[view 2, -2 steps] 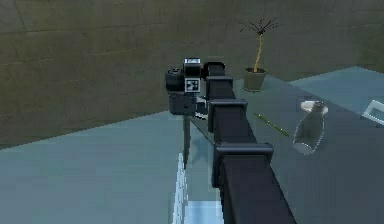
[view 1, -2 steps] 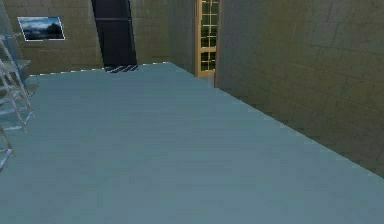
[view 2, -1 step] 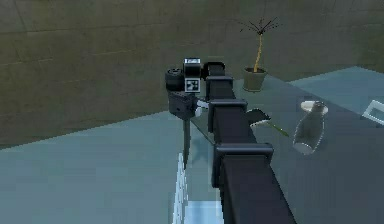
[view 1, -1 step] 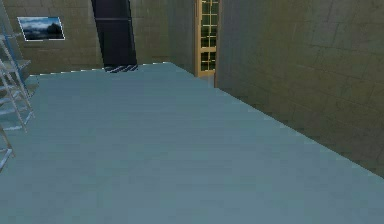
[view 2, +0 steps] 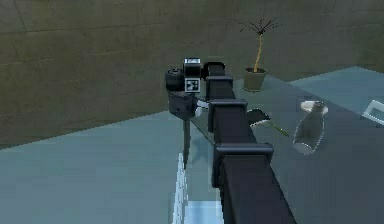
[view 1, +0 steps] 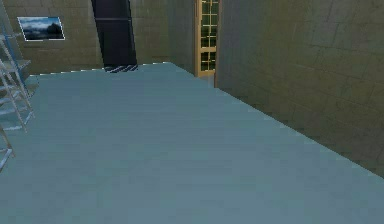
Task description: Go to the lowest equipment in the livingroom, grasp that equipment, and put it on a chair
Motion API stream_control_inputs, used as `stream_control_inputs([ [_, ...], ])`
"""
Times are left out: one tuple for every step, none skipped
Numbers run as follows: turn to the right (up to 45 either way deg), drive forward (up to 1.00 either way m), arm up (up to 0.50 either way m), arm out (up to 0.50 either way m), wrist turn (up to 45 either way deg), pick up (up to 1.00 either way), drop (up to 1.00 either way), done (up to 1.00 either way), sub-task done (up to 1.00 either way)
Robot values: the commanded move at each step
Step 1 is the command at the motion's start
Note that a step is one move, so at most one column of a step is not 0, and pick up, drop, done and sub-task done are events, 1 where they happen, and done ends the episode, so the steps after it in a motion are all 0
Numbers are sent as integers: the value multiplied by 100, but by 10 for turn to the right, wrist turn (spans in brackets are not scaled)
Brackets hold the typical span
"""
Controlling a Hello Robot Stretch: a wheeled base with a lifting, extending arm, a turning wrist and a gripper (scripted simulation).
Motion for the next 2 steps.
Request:
stream_control_inputs([
  [0,0,-50,0,0,0,0,0,0],
  [0,0,0,0,0,0,100,0,0],
])
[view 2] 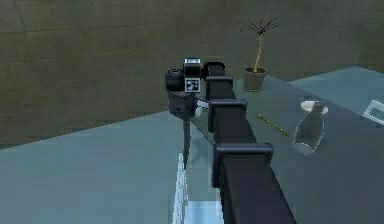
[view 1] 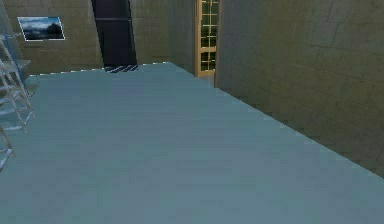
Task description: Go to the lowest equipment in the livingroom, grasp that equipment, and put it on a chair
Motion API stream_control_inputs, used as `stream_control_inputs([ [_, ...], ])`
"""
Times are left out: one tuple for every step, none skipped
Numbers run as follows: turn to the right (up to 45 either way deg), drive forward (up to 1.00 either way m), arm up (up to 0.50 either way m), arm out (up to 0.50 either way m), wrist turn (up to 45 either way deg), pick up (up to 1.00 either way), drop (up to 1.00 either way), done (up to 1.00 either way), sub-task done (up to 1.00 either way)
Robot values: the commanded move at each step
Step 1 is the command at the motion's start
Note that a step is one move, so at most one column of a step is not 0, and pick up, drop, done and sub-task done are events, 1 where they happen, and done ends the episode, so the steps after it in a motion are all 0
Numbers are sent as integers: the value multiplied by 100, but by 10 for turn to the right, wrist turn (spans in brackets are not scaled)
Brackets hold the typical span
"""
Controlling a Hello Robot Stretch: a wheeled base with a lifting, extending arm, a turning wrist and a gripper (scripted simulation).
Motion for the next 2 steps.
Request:
stream_control_inputs([
  [0,0,0,-10,0,0,0,0,0],
  [0,0,0,0,0,0,0,100,0],
])
